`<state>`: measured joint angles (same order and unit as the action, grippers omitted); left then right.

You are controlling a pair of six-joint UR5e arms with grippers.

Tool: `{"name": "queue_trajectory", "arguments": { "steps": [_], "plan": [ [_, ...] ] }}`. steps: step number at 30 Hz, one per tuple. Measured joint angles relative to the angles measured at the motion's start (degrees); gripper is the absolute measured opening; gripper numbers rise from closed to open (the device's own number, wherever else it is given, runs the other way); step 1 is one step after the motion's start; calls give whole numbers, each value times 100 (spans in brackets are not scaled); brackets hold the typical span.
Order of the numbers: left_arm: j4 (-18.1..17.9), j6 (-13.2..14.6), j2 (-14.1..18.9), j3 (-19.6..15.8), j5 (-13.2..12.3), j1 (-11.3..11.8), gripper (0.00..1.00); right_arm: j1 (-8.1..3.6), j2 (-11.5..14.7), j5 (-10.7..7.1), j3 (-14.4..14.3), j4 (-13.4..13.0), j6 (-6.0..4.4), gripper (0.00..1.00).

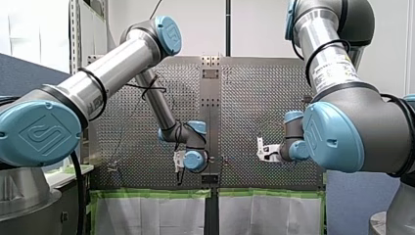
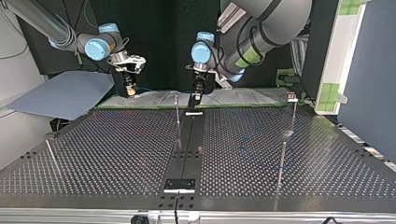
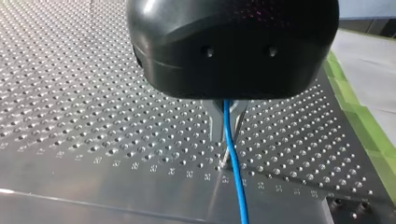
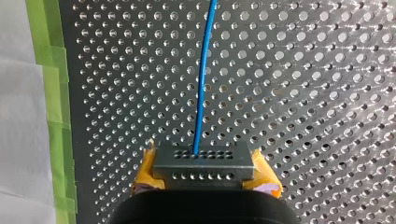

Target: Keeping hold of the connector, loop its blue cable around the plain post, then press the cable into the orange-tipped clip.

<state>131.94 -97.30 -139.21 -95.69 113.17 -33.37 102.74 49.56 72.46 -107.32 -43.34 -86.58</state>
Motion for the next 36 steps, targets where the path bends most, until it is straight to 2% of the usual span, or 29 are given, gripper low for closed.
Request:
{"name": "queue_trajectory", "arguments": {
  "steps": [13, 23, 29, 36],
  "plan": [
    [478, 4, 5, -2, 36, -258, 0, -3, 1, -3, -4, -5, 7, 0],
    [374, -134, -1, 0, 19, -306, 0, 29, -3, -2, -16, 160, 43, 0],
    [199, -163, -9, 0, 6, -287, 0, 28, -26, 53, -122, 139, 51, 0],
    [167, -173, -17, 0, -6, -257, 0, 20, -300, 148, -145, -13, 88, 0]
  ]
}}
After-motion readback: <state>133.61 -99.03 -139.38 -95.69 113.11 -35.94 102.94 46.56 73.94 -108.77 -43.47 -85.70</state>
